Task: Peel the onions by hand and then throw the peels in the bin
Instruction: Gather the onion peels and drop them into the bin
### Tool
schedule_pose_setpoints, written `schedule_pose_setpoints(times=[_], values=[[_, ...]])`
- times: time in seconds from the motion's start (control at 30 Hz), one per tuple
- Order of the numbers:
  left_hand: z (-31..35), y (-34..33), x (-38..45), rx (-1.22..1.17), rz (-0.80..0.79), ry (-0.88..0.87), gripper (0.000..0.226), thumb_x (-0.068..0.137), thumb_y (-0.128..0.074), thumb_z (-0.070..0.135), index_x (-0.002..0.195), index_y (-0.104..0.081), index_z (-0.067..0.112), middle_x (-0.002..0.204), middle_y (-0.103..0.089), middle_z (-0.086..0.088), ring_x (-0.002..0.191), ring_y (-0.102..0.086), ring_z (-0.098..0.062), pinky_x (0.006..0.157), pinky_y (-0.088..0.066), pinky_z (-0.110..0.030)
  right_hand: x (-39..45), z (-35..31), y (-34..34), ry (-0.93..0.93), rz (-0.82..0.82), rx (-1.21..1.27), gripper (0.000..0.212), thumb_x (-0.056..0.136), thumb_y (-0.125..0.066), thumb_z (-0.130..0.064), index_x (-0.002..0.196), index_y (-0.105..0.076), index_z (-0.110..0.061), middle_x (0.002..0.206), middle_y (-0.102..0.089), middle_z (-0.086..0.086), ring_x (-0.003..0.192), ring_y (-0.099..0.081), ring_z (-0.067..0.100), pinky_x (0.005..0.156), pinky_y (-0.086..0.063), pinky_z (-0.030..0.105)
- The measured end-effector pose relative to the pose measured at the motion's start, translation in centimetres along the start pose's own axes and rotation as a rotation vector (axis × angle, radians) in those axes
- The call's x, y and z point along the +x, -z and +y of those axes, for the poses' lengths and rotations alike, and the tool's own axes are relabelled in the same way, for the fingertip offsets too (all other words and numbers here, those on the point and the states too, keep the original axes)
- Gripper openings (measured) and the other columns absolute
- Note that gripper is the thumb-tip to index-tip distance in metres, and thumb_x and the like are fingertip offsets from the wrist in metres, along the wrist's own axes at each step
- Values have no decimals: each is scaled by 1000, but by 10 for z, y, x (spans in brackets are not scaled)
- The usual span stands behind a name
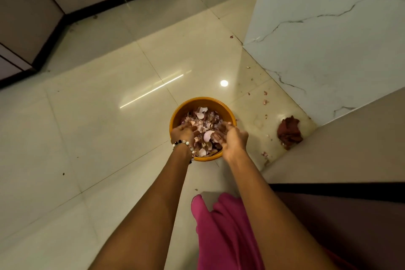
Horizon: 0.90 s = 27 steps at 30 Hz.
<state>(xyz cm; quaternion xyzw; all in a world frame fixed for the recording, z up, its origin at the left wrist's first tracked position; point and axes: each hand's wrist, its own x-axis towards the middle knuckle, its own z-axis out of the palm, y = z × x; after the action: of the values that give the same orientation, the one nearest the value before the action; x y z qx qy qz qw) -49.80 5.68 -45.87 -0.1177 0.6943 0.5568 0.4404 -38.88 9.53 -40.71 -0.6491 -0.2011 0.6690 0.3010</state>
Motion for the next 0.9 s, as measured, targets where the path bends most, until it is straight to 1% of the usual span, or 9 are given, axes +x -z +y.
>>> schedule_pose_setpoints(times=[0.07, 0.13, 0.27, 0.33, 0.43, 0.53, 0.63, 0.77, 0.9], values=[[6, 4, -7, 126, 37, -90, 15, 78, -71, 8, 89, -74, 19, 101, -72, -10, 89, -69, -30, 85, -56, -45, -18, -13, 8, 132, 7, -140, 22, 97, -51, -8, 84, -69, -13, 99, -72, 13, 89, -69, 27, 72, -60, 37], [21, 5, -28, 222, 76, -170, 16, 69, -79, 13, 74, -73, 26, 92, -73, -7, 84, -70, -28, 83, -57, -42, -44, -33, 20, 245, -16, -228, 27, 97, -52, -10, 77, -68, -18, 91, -72, 11, 90, -70, 31, 68, -58, 36], [69, -3, -112, 281, -11, -375, 16, 78, -71, 6, 91, -74, 16, 89, -73, -4, 75, -68, -19, 77, -58, -32, -107, -75, 45, 480, -72, -383, 26, 94, -56, -15, 74, -69, -24, 84, -73, 9, 85, -70, 29, 83, -57, 50], [88, -7, -156, 221, -95, -446, 13, 85, -65, 4, 92, -72, 12, 89, -73, -9, 71, -69, -21, 68, -59, -31, -147, -98, 58, 613, -98, -430, 23, 95, -56, -14, 77, -69, -20, 79, -72, 8, 79, -70, 25, 82, -57, 49], [114, -16, -220, 176, -202, -606, 16, 93, -56, 7, 101, -69, 2, 88, -72, -13, 71, -69, -23, 51, -49, -17, -209, -131, 77, 800, -156, -470, 19, 98, -53, -10, 91, -70, -12, 80, -71, 7, 76, -68, 21, 81, -57, 45], [138, -24, -294, 127, -337, -772, 16, 93, -57, 11, 100, -69, 3, 87, -72, -13, 70, -69, -23, 55, -49, -19, -270, -159, 108, 957, -255, -457, 22, 101, -45, -4, 105, -66, -6, 86, -69, 7, 78, -67, 21, 78, -58, 42], [155, -33, -372, 62, -493, -918, 13, 93, -58, 14, 97, -68, 8, 84, -72, -12, 66, -68, -20, 57, -50, -22, -328, -184, 149, 1115, -284, -374, 24, 102, -39, -1, 109, -62, -4, 91, -68, 11, 79, -68, 25, 75, -59, 39], [152, -54, -475, 65, -726, -1055, 13, 94, -58, 15, 96, -70, 9, 82, -73, -10, 67, -69, -20, 60, -52, -23, -392, -208, 225, 1257, -228, -183, 25, 103, -39, -3, 112, -62, -3, 95, -68, 19, 78, -69, 27, 74, -58, 36], [123, -84, -549, 148, -907, -1098, 14, 93, -59, 14, 98, -71, 8, 83, -73, -9, 71, -70, -20, 65, -56, -28, -424, -220, 297, 1337, -76, -95, 21, 102, -43, -2, 109, -62, -2, 86, -68, 13, 71, -66, 23, 63, -55, 26]])
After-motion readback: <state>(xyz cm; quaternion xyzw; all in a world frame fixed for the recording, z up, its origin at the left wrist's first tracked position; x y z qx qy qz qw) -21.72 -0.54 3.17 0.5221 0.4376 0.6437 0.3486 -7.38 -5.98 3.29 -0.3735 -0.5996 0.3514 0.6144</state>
